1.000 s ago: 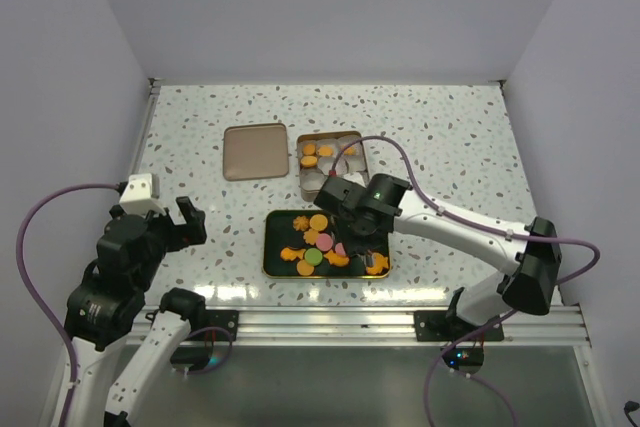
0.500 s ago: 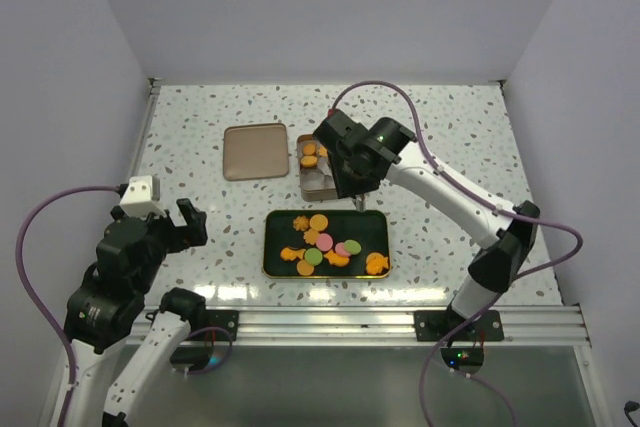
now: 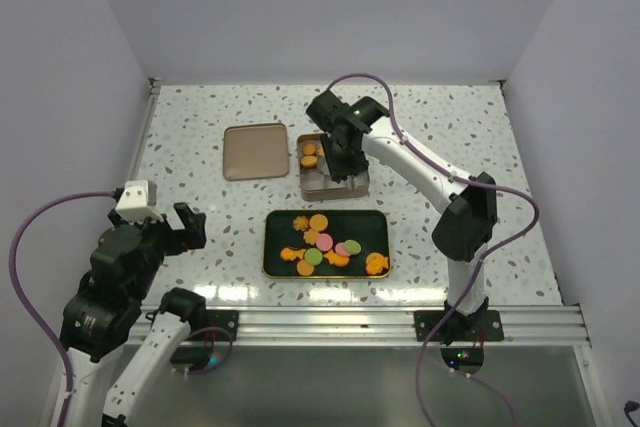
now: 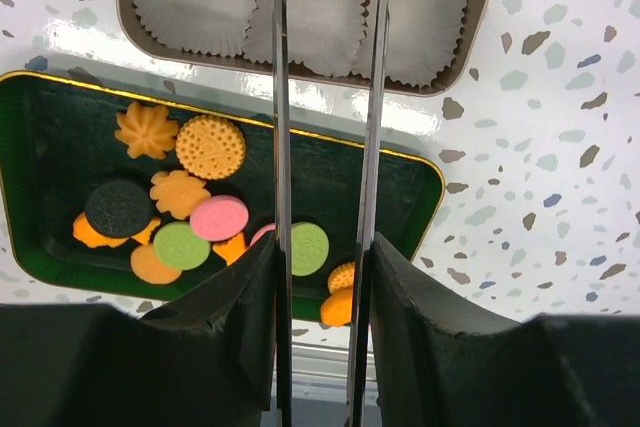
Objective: Pack the cookies
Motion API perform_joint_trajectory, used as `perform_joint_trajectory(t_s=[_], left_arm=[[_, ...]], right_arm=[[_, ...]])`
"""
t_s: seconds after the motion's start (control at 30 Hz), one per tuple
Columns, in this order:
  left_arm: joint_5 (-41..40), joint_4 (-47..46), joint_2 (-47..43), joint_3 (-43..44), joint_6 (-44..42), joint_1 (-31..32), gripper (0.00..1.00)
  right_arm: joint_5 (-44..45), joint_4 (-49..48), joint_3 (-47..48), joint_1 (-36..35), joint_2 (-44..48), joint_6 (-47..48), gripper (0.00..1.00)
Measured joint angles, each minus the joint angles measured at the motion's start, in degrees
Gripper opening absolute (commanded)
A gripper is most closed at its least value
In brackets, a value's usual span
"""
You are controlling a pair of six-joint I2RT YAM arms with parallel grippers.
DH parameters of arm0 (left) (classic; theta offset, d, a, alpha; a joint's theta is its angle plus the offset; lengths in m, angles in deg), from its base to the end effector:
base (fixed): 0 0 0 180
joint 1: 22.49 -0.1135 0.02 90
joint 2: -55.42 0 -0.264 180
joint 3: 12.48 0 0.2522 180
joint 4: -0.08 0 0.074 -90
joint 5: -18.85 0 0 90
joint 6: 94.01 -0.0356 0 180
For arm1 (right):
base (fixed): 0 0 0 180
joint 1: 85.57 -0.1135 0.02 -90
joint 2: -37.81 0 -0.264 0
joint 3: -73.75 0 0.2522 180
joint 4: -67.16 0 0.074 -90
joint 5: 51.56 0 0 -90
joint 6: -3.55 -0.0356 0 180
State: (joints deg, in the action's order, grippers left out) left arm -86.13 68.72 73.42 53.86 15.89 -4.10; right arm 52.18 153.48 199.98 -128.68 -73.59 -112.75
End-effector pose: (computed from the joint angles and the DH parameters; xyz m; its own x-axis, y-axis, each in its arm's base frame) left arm 0.0392 -0.0033 0.3459 -0.3350 -0.2351 -0.9124 -0.0418 0.9711 -0.2349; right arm 0.2939 0.2635 0.3209 -0.8904 -0.2439 -0.3844 -0.2390 0.9691 -0.0613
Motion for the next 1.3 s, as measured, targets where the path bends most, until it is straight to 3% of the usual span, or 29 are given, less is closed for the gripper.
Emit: perform_joint_trajectory(t_s=[0.37, 0.77, 1.03, 1.3], left_arm=[[0.2, 0.0, 0.7, 0.0, 0.0, 0.1, 1.0], [0.2, 0.0, 1.7, 0.0, 0.0, 0.1, 1.0], [0.2, 0.0, 1.9, 0.0, 0.0, 0.1, 1.0], [0.9, 0.0, 2.2, 0.0, 0.0, 0.1, 1.0]], right_arm=[[-1.5, 0.0, 4.1, 0.7, -3.9, 1.5, 0.5], [-1.7, 0.0, 4.5, 1.1, -3.4, 1.6, 0.51], [-3.3, -1.2, -5.0, 0.1, 9.0, -0.4, 0.52], [-4.5, -3.0, -18.4, -10.0, 21.0, -5.3, 0.51]])
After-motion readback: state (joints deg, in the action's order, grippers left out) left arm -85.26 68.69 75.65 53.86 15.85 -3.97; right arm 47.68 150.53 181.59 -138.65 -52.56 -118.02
